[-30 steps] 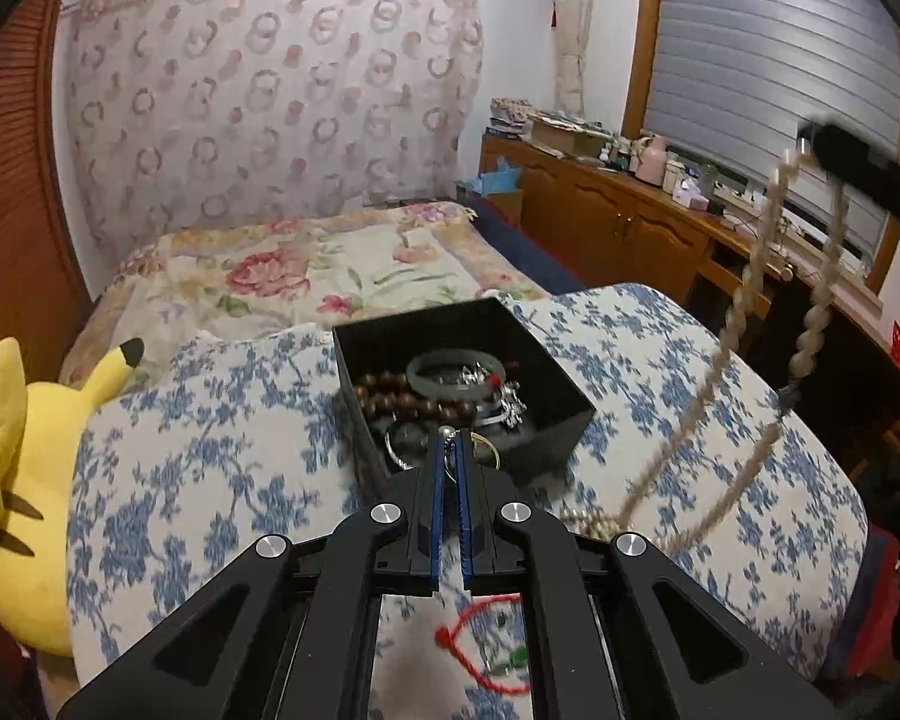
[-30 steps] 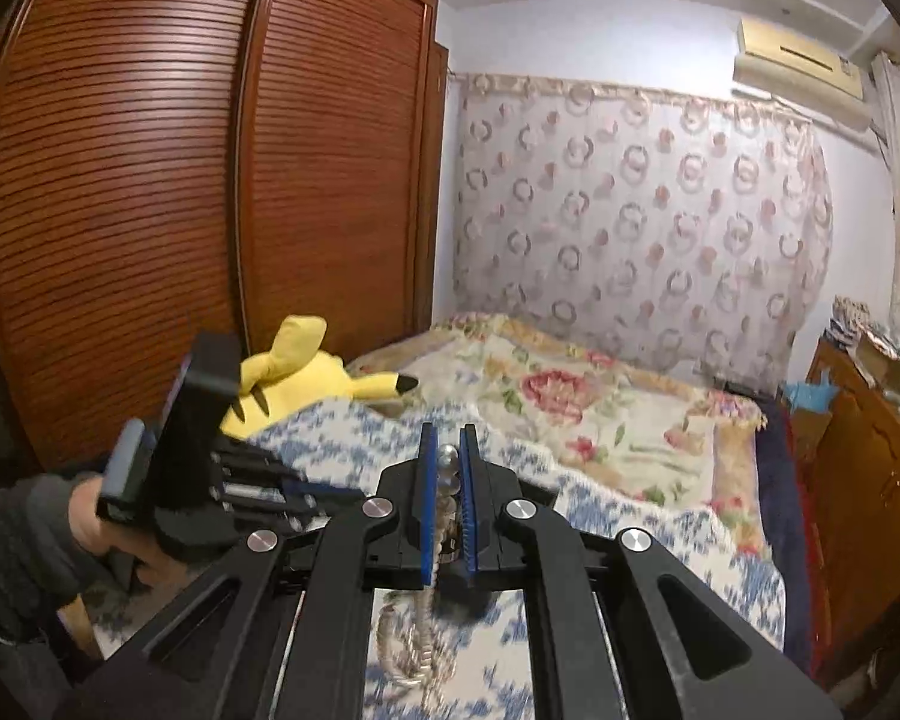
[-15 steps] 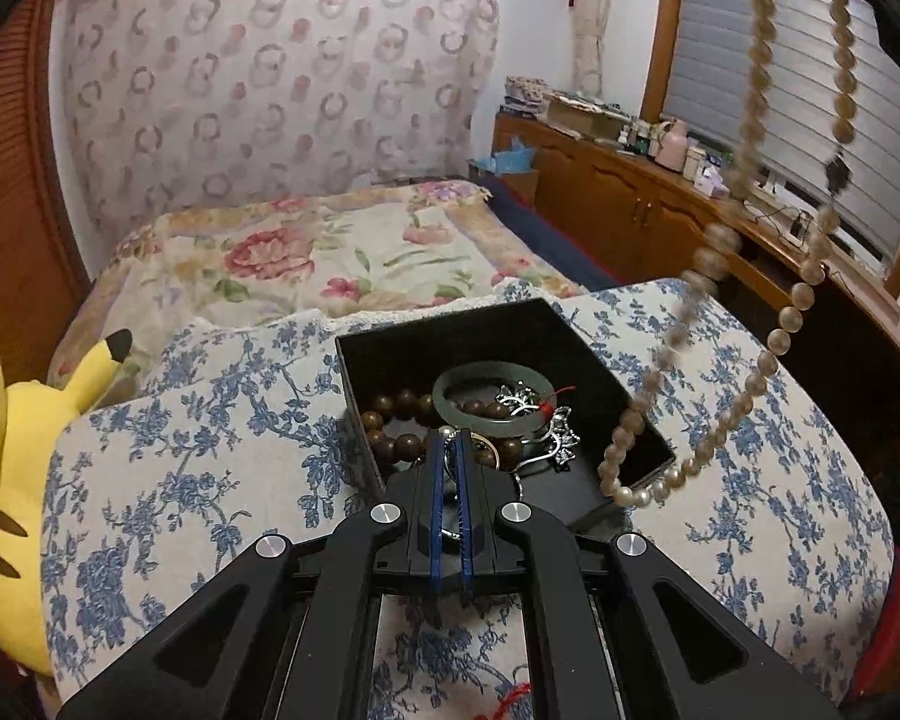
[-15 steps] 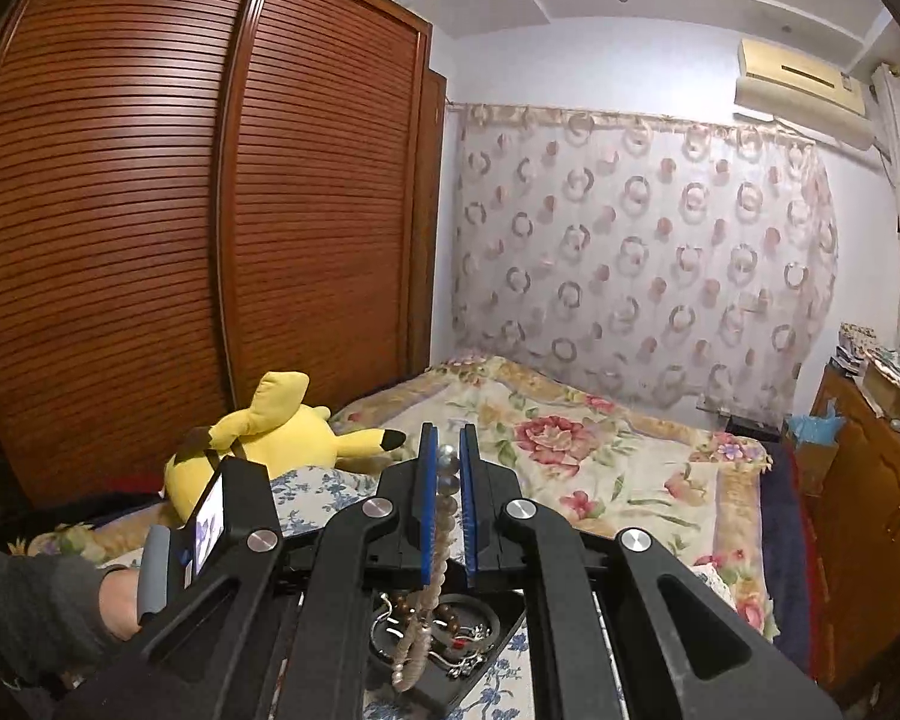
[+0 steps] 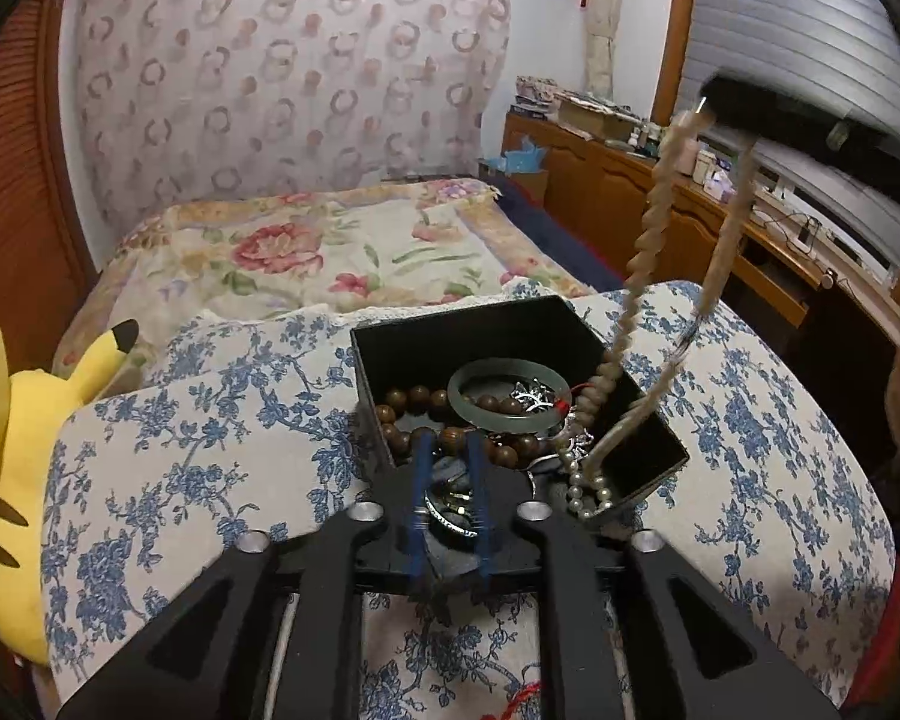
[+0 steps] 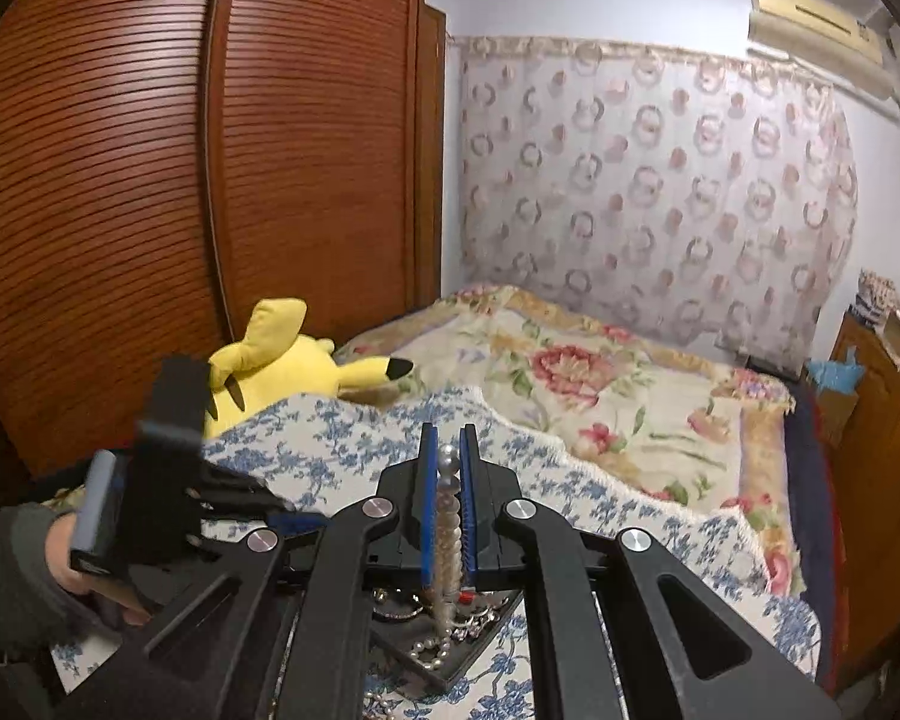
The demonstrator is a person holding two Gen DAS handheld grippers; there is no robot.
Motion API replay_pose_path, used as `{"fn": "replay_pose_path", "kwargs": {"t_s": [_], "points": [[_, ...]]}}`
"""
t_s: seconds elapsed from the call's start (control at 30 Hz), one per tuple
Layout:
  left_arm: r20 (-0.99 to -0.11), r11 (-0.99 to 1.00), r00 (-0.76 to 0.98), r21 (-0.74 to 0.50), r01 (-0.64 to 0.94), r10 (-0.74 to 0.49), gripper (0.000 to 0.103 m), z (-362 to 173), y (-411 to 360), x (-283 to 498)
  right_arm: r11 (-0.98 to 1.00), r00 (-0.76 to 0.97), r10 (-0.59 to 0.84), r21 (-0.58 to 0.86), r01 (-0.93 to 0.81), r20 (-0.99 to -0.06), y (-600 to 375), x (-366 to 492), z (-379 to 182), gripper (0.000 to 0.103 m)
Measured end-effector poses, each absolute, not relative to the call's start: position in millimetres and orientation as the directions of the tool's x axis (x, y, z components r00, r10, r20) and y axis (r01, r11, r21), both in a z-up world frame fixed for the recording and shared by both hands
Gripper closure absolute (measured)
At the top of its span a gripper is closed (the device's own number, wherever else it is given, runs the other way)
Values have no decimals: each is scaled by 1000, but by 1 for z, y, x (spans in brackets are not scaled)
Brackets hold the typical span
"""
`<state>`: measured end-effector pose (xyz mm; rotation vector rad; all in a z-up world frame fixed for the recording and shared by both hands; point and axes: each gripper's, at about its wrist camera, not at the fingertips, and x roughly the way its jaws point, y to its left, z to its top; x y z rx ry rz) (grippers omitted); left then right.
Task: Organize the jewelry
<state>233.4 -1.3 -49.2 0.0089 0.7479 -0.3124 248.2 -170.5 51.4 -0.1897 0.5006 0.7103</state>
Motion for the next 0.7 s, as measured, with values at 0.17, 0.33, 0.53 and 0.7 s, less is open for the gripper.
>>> {"fn": "replay_pose_path", "kwargs": {"t_s": [0.17,0.33,0.53,0.7], "points": [[-662,955,699,-92,281,-269,71,-45,2,222,741,607,560,14,-671,-564,-163,247,20,95],[-655,957,709,-81,278,-261,54,-43,2,209,753,584,531,25,-658,-614,-158,246,-7,94],[-648,961,720,-68,267,-246,37,-44,3,189,770,596,516,28,-637,-615,-166,233,-12,83],[-648,964,724,-62,258,-235,27,-47,8,166,781,605,511,36,-624,-611,-179,209,-13,83]]}}
